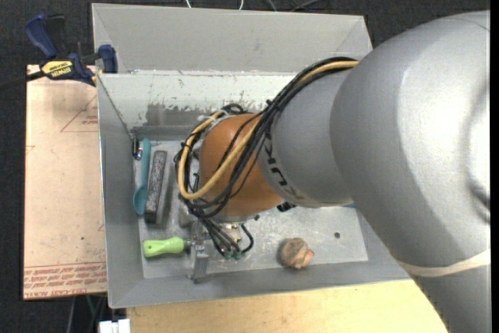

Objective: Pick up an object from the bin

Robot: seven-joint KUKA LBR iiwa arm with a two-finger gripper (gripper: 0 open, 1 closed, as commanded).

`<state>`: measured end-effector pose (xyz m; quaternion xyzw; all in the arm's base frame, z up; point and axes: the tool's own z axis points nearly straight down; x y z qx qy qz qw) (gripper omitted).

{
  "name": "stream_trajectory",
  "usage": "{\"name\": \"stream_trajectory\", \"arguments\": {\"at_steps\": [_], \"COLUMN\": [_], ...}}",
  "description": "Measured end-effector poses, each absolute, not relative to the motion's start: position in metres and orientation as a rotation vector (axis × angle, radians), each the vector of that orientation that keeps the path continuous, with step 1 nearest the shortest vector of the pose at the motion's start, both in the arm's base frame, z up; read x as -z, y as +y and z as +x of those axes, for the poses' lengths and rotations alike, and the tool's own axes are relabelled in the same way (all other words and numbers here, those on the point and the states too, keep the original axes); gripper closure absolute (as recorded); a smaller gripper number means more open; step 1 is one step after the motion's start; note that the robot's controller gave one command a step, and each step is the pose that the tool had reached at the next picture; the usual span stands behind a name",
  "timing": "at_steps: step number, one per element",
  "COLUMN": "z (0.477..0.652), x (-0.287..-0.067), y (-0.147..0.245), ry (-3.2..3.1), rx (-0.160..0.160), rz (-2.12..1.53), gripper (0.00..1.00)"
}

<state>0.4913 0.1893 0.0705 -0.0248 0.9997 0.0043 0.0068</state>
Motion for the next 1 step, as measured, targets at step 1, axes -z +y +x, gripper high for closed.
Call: {"name": "stream_trajectory", "arguments": {"at_steps": [1], "z": [0.482], "x": [-0.0698], "y": [0.178], "ry": [3.128], "rx": [-0.012], "rz": [-0.181], "gripper": [1.0]}}
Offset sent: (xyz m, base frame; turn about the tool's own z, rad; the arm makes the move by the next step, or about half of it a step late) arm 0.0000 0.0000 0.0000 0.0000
